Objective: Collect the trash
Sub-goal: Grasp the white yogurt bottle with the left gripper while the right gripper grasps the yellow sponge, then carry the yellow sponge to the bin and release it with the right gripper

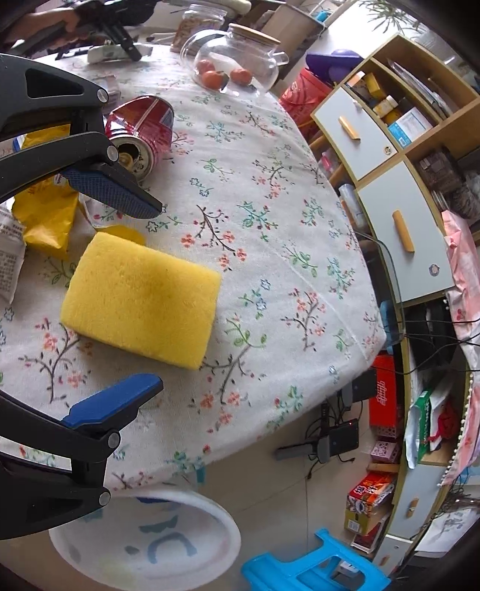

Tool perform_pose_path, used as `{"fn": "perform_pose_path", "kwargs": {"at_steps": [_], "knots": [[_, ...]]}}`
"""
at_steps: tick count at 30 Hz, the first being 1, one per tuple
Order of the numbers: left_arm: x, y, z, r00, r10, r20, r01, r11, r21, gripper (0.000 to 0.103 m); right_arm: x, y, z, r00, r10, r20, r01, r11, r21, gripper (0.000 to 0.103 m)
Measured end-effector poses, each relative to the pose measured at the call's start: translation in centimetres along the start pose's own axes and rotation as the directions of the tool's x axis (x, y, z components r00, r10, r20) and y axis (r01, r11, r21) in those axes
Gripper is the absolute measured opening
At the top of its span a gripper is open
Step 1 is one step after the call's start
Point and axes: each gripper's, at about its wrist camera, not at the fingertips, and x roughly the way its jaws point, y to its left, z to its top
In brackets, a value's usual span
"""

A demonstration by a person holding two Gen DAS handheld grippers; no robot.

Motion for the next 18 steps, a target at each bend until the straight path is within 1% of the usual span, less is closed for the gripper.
{"fn": "perform_pose_path", "kwargs": {"at_steps": [3, 5, 6, 10, 14, 16, 18], "knots": [[-1.4, -1.5, -1.4, 1.000, -0.027, 0.004, 0.027, 0.999, 0.019, 0.042, 0.6, 0.3, -0.2, 1.000, -0.016, -0.014, 0.016, 1.000, -0.011, 0.087], [-2.7, -2.5, -2.4, 0.998, -0.058, 0.009, 0.058, 0.998, 0.025, 0.041, 1.0, 0.1, -0.4, 0.999, -0.023, -0.029, 0.023, 1.000, -0.002, 0.077], [-3.2, -2.9, -2.7, 0.997, -0.069, 0.013, 0.069, 0.997, 0.028, 0.041, 1.1, -0.1, -0.5, 0.999, -0.020, -0.036, 0.020, 1.000, 0.004, 0.064], [-5.6, -4.2, -4.3, 0.993, -0.113, 0.035, 0.111, 0.993, 0.050, 0.041, 0.4, -0.6, -0.7, 0.999, -0.007, -0.035, 0.008, 1.000, 0.021, 0.059], [-7.3, -5.3, -5.8, 0.986, -0.161, 0.048, 0.158, 0.986, 0.056, 0.040, -1.5, -1.0, -0.9, 1.000, 0.015, -0.009, -0.014, 1.000, 0.020, 0.058], [-8.4, -6.0, -6.7, 0.983, -0.173, 0.055, 0.169, 0.983, 0.072, 0.040, -2.7, -1.2, -1.1, 1.000, 0.024, 0.008, -0.024, 1.000, 0.015, 0.057], [-8.6, -6.7, -6.4, 0.981, -0.185, 0.063, 0.179, 0.980, 0.082, 0.040, -4.0, -1.5, -1.4, 0.999, 0.032, 0.022, -0.032, 0.999, 0.008, 0.057]]}}
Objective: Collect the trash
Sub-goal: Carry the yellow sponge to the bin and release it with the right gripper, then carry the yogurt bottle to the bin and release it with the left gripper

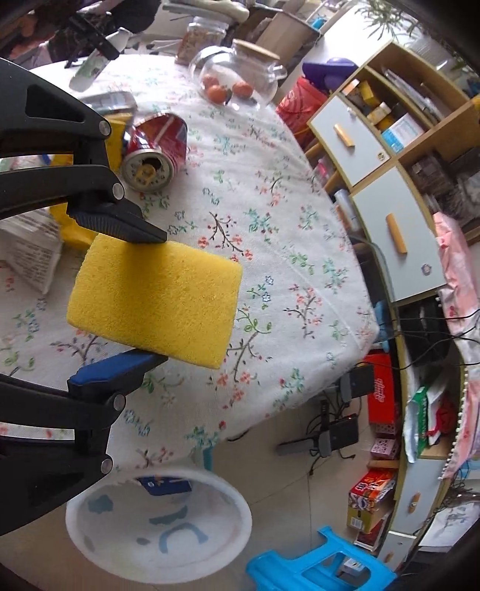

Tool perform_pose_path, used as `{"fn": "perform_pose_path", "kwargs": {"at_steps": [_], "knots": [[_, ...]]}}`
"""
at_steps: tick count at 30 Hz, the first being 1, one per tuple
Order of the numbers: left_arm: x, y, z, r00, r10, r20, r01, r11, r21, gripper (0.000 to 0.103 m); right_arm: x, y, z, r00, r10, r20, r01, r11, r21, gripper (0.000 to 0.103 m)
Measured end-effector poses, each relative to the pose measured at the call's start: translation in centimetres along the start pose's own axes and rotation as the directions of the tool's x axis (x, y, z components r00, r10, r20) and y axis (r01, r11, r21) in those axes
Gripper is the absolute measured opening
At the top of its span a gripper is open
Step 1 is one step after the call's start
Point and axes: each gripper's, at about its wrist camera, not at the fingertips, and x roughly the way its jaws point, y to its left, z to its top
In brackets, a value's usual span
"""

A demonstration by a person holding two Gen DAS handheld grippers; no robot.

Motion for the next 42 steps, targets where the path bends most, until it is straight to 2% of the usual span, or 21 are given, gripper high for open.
{"fn": "perform_pose_path", "kwargs": {"at_steps": [4, 10, 17, 25, 33, 36, 38, 39, 42], "knots": [[-0.7, -1.4, -0.4, 0.998, -0.051, 0.027, 0.051, 0.999, 0.006, 0.040, -2.4, -0.5, -0.6, 1.000, 0.016, 0.025, -0.015, 1.000, -0.013, 0.057], [-2.5, -5.6, -1.0, 0.989, -0.135, 0.060, 0.130, 0.988, 0.079, 0.040, -6.0, -1.3, -1.6, 0.997, 0.033, 0.068, -0.030, 0.999, -0.045, 0.057], [-2.6, -11.8, -1.2, 0.970, -0.238, 0.052, 0.227, 0.960, 0.165, 0.040, -9.1, -3.7, -2.6, 0.994, 0.033, 0.104, -0.029, 0.999, -0.037, 0.057], [-1.4, -18.0, -1.0, 0.949, -0.314, 0.024, 0.301, 0.927, 0.222, 0.040, -10.5, -9.9, -2.6, 0.993, -0.034, 0.114, 0.026, 0.997, 0.072, 0.058], [0.0, -22.9, -1.3, 0.925, -0.379, -0.004, 0.370, 0.899, 0.237, 0.040, -10.8, -16.9, -1.6, 0.991, -0.086, 0.105, 0.062, 0.975, 0.213, 0.058], [0.5, -24.3, -1.6, 0.913, -0.408, -0.010, 0.398, 0.884, 0.244, 0.040, -10.4, -18.7, -1.2, 0.989, -0.097, 0.110, 0.067, 0.967, 0.247, 0.061], [0.8, -25.4, -1.8, 0.907, -0.422, -0.013, 0.411, 0.875, 0.256, 0.040, -10.1, -19.6, -1.0, 0.988, -0.099, 0.118, 0.064, 0.962, 0.266, 0.069], [0.9, -25.8, -1.9, 0.906, -0.424, -0.014, 0.412, 0.872, 0.266, 0.040, -9.9, -20.2, -0.9, 0.987, -0.113, 0.113, 0.078, 0.956, 0.282, 0.078], [1.7, -27.7, -2.4, 0.905, -0.425, -0.024, 0.411, 0.859, 0.306, 0.040, -10.0, -21.7, -1.1, 0.986, -0.137, 0.096, 0.100, 0.943, 0.319, 0.080]]}}
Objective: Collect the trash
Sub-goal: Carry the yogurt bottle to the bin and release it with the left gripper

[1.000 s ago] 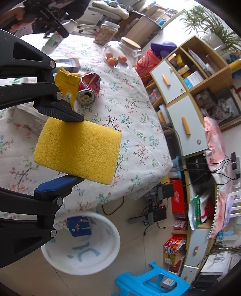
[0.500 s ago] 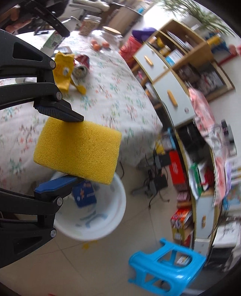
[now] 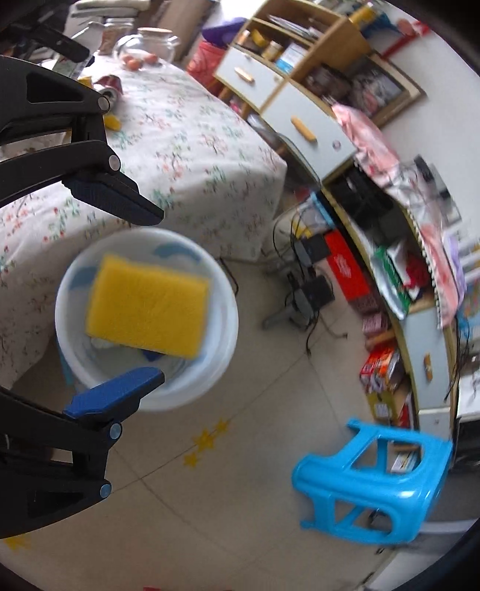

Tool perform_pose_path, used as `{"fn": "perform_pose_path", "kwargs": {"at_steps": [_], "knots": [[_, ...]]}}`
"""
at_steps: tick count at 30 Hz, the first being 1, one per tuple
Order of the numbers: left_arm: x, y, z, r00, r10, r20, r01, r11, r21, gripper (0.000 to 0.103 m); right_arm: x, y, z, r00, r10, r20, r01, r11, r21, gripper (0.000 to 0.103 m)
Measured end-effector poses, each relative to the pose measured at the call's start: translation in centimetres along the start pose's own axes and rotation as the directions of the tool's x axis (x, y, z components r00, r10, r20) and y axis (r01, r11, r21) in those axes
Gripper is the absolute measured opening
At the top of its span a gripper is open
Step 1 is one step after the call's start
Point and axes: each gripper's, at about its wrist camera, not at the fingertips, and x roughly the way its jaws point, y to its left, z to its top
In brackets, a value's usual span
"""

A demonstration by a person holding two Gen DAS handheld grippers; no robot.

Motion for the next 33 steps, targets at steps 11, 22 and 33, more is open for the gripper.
{"fn": "perform_pose_path", "kwargs": {"at_steps": [11, 22, 33], "knots": [[5.7, -5.3, 1.1, 0.998, -0.043, -0.039, 0.047, 0.993, 0.107, 0.040, -3.5, -4.5, -0.6, 0.999, -0.043, 0.032, 0.043, 0.999, 0.016, 0.081], [10.8, -9.7, 1.3, 0.997, -0.061, -0.051, 0.069, 0.982, 0.175, 0.040, -6.1, -9.2, -1.5, 0.992, -0.106, 0.073, 0.106, 0.994, 0.005, 0.081], [10.7, -10.9, 1.9, 1.000, 0.016, -0.018, -0.012, 0.978, 0.210, 0.086, -6.8, -9.6, -1.5, 0.992, -0.095, 0.085, 0.096, 0.995, -0.010, 0.081]]}}
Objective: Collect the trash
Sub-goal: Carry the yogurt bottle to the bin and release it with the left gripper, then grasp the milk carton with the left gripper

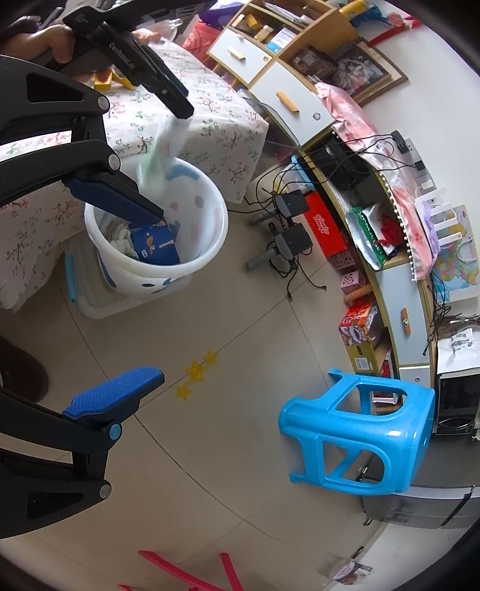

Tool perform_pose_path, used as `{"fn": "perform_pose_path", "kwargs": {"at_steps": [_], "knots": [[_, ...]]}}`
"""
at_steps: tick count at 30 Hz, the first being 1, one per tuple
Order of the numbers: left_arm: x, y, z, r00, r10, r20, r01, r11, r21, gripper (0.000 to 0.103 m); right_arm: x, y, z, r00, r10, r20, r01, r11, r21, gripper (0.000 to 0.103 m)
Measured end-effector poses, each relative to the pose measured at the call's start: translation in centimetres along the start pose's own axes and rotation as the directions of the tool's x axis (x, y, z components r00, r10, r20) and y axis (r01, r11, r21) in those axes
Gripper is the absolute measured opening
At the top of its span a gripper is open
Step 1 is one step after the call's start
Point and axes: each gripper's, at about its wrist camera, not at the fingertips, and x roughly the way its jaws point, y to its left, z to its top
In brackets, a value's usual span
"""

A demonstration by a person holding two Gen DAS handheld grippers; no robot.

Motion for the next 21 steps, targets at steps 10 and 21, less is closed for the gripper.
{"fn": "perform_pose_path", "kwargs": {"at_steps": [10, 21], "knots": [[-3.5, 1.5, -1.5, 0.993, 0.110, -0.029, -0.109, 0.993, 0.040, 0.100, -0.7, 1.8, -0.4, 1.000, 0.026, 0.008, -0.026, 0.999, -0.031, 0.082], [-10.3, 6.4, -4.0, 0.979, 0.202, -0.035, -0.202, 0.979, -0.005, 0.102, -1.5, 6.1, -1.9, 0.997, 0.081, -0.004, -0.081, 0.992, -0.092, 0.084]]}}
